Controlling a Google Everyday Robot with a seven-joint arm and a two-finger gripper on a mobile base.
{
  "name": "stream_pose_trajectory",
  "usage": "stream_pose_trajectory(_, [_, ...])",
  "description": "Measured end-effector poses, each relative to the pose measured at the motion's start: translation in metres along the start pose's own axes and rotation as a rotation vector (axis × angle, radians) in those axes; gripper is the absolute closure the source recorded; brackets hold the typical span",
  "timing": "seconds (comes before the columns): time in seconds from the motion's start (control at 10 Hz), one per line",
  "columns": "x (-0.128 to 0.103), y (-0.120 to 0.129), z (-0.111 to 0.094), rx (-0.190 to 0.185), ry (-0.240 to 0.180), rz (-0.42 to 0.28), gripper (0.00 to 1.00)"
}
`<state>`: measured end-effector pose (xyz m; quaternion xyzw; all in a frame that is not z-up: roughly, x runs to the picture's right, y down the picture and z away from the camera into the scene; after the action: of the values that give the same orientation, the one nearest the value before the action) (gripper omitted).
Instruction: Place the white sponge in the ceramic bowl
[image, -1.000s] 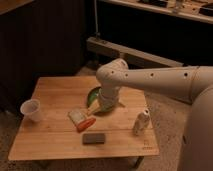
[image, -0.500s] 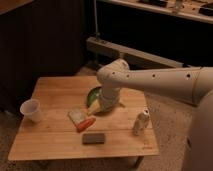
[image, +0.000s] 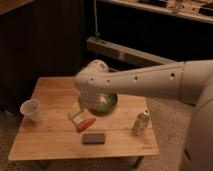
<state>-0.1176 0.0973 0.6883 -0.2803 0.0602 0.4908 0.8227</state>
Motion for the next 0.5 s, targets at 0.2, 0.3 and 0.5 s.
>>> stream_pose_trajectory(0.2, [-0.028, 0.05, 0.011, 0.026, -0.042, -0.084, 0.0])
stream_pose_trajectory(0.3, [-0.043, 0.068, 0.019, 0.04, -0.051, -0.117, 0.0])
stream_pose_trajectory(0.5, [-0.069, 0.084, 0.037, 0.059, -0.048, -0.147, 0.0])
